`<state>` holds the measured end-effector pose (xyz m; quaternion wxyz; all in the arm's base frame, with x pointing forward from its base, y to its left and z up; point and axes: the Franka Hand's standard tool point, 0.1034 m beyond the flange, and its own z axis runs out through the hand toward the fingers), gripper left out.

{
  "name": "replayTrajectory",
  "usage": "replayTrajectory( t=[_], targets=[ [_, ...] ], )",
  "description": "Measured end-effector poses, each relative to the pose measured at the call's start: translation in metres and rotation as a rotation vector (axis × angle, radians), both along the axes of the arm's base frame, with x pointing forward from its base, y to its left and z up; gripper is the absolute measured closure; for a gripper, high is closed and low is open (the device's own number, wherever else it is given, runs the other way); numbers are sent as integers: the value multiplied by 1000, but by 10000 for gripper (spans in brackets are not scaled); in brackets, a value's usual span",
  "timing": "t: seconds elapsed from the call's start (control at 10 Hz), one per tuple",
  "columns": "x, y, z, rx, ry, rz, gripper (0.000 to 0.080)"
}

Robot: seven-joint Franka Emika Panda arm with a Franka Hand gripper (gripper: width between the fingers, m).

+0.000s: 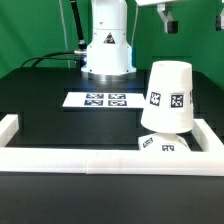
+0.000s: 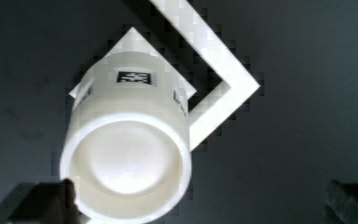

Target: Assemble lamp

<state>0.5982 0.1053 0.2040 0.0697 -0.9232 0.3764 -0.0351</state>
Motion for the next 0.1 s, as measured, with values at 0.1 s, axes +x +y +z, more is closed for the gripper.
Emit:
replayTrajectory(
  t=[0.1],
  targets=[
    [0, 0, 0, 0, 0, 0, 100]
  ],
)
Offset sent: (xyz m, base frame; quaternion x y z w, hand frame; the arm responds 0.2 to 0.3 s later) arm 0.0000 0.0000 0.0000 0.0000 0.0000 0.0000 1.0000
